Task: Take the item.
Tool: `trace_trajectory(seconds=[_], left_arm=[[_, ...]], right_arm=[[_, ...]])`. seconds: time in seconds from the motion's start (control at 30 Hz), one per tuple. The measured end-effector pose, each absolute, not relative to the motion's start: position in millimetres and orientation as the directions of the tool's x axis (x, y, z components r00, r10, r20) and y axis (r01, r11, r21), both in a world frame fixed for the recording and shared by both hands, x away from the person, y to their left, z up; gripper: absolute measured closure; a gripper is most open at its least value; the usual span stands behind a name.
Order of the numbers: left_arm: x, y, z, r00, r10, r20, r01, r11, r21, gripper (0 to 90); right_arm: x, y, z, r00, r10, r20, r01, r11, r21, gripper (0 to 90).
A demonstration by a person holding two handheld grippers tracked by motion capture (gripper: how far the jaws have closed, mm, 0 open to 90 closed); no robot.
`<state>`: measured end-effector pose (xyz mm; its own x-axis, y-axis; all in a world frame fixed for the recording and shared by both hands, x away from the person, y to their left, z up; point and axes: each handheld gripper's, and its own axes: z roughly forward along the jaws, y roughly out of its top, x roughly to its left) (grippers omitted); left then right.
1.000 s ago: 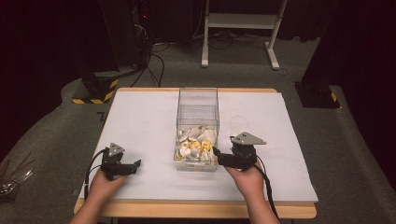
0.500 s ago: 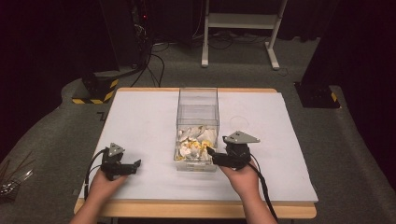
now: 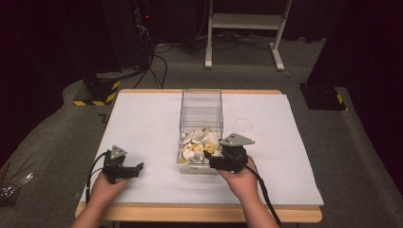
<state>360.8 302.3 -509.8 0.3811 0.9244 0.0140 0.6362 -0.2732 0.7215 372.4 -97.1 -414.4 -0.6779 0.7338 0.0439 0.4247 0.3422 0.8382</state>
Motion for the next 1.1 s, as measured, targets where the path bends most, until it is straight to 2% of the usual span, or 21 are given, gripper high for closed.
trace_trajectory(seconds=[0.2, 0.37, 0.87, 1.1], left_arm=[[361, 302, -510, 0.38, 0.925, 0.012, 0.637, -0.271, 0.722, 7.4], [361, 302, -510, 0.38, 0.925, 0.012, 0.637, -0.271, 0.722, 7.4], [361, 302, -510, 0.38, 0.925, 0.012, 0.637, -0.271, 0.722, 7.4], [361, 302, -510, 0.38, 0.925, 0.011, 0.637, -0.271, 0.722, 7.4]], right_arm=[[374, -90, -417, -0.691, 0.721, 0.045, 0.429, 0.359, 0.829, 32.9], [374, -82, -421, -0.712, 0.701, 0.036, 0.425, 0.39, 0.817, 41.4], [380, -69, -424, -0.718, 0.694, 0.054, 0.467, 0.422, 0.777, 47.2], [386, -67, -427, -0.717, 0.694, 0.069, 0.489, 0.43, 0.759, 53.1]])
